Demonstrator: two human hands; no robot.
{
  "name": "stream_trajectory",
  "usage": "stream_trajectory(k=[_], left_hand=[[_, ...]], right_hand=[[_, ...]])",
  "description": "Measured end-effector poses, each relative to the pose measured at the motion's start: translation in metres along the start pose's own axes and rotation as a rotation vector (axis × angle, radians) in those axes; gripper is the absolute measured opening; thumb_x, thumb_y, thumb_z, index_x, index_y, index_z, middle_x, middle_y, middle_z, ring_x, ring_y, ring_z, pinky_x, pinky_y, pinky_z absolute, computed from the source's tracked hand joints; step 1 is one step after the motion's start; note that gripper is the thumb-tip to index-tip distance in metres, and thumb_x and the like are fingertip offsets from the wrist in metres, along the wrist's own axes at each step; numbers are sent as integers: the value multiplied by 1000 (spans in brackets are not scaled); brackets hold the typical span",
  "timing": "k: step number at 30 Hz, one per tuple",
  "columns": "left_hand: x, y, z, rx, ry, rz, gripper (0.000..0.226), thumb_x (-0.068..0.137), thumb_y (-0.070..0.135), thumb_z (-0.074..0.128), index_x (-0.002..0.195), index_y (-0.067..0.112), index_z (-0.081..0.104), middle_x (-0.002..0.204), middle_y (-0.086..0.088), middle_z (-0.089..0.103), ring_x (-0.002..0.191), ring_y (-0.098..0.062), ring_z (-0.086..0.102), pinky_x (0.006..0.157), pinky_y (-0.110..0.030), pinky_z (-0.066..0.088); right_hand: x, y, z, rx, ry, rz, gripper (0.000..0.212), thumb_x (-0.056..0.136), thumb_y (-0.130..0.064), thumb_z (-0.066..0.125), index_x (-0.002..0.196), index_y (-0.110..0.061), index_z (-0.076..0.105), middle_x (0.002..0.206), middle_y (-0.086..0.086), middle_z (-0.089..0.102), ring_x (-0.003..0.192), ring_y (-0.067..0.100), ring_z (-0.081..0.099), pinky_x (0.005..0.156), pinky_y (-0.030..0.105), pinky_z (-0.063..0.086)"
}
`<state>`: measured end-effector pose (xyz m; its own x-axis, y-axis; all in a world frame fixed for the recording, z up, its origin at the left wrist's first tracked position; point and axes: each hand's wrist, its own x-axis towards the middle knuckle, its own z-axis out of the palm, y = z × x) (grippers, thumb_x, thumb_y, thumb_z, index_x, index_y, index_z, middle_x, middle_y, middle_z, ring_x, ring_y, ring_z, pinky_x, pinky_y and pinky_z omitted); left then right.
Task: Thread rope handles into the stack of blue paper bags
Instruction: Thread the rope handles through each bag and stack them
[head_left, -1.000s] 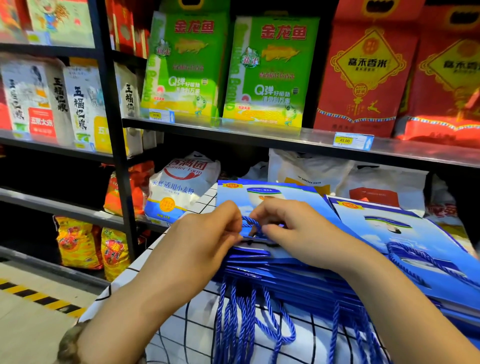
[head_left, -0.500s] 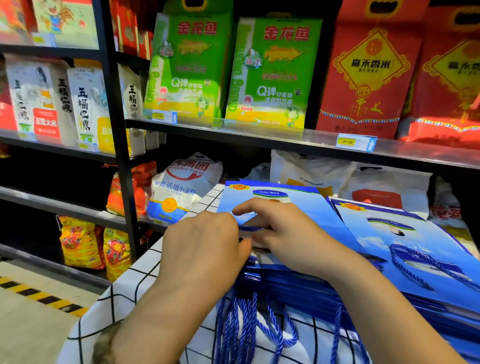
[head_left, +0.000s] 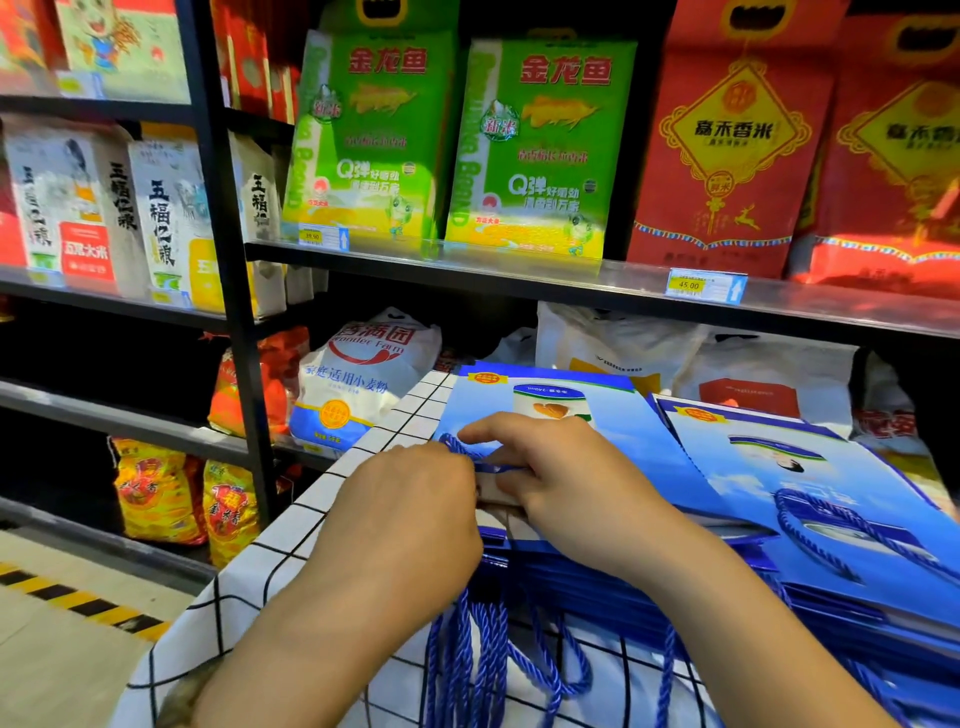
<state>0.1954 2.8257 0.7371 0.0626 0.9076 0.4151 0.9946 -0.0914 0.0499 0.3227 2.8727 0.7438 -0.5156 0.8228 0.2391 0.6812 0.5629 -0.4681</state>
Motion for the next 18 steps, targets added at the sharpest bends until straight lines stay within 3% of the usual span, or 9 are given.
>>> stream_trajectory(k=[4, 6, 8, 11, 13, 15, 18], left_hand=[[-4, -10, -6, -141, 5, 18, 26, 94, 33, 37, 72, 21, 40, 82, 0, 55, 70, -16, 39, 59, -28, 26], [-5, -16, -7, -287, 11, 5, 28, 90, 34, 45, 67, 17, 47, 68, -1, 55, 66, -13, 46, 56, -27, 33], [-5, -22, -4, -455, 16, -18, 27, 82, 35, 56, 62, 17, 56, 71, 1, 66, 72, -10, 59, 65, -27, 46], [-6, -27, 0, -616, 24, -54, 27, 59, 52, 58, 71, 28, 58, 75, 6, 70, 76, -8, 65, 74, -37, 52], [-6, -28, 2, -677, 20, -77, 33, 54, 52, 64, 80, 36, 52, 75, 8, 68, 80, -6, 66, 74, -38, 52], [-6, -29, 6, -707, 13, -76, 26, 62, 36, 79, 75, 32, 56, 77, 13, 69, 79, 0, 65, 77, -32, 53], [-7, -29, 8, -677, 35, -28, 21, 70, 27, 76, 65, 37, 59, 81, 32, 63, 79, 10, 60, 74, -12, 48]], right_hand=[[-2, 2, -2, -11, -12, 11, 40, 90, -13, 46, 117, -42, 52, 113, -8, 64, 106, 16, 56, 88, 39, 48], [-4, 3, -3, 32, -16, 3, 36, 88, -14, 50, 114, -39, 55, 107, -8, 67, 102, 13, 59, 88, 39, 49], [-7, 3, -9, 128, -49, -2, 28, 88, -17, 55, 110, -34, 58, 98, -5, 71, 94, 12, 63, 88, 39, 49], [-6, 7, -17, 145, -97, 24, 28, 93, -18, 48, 114, -32, 60, 101, -3, 68, 96, 16, 60, 91, 36, 46], [-2, 9, -17, -93, -156, 19, 34, 95, -18, 42, 120, -36, 57, 110, -4, 59, 101, 16, 53, 92, 35, 44], [3, 8, -15, -244, -225, -9, 31, 95, -21, 44, 117, -36, 59, 104, -5, 51, 103, 18, 50, 91, 37, 43], [6, 8, -14, -192, -227, 5, 14, 92, -23, 51, 96, -27, 64, 91, -9, 51, 92, 18, 53, 86, 37, 45]])
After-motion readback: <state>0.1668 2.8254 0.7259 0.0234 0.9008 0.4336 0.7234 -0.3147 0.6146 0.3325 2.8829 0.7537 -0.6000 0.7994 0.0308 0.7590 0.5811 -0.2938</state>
